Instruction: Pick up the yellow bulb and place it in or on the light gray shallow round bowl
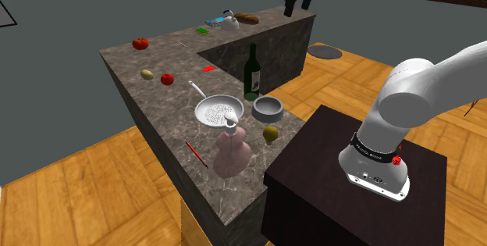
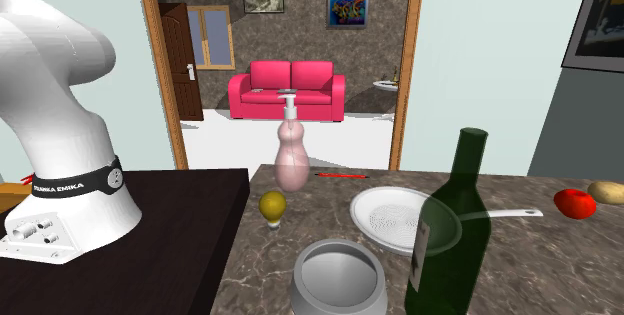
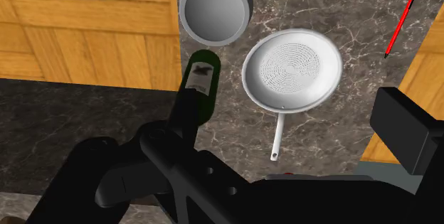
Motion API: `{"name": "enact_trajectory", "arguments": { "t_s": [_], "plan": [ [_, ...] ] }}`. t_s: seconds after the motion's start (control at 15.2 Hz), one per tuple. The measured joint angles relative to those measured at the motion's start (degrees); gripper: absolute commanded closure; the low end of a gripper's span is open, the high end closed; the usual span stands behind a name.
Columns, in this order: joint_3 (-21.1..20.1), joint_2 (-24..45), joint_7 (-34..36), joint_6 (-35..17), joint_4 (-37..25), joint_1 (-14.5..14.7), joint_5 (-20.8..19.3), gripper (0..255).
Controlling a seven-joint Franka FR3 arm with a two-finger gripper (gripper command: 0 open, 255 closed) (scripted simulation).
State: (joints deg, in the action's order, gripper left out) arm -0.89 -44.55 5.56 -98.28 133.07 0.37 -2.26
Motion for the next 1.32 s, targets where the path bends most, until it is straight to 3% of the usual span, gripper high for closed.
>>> {"name": "enact_trajectory", "arguments": {
  "t_s": [0.13,0.53,0.99,1.32],
  "plan": [
    [-0.2,-0.1,0.1,-0.6,0.8,0.1,0.1,0],
    [-1.2,0.4,0.2,-8.9,10.2,1.1,0.4,0],
    [-3.1,3.2,1.0,-20.9,21.4,2.8,1.0,0],
    [-4.7,9.6,1.9,-31.5,27.0,3.8,1.2,0]
  ]
}}
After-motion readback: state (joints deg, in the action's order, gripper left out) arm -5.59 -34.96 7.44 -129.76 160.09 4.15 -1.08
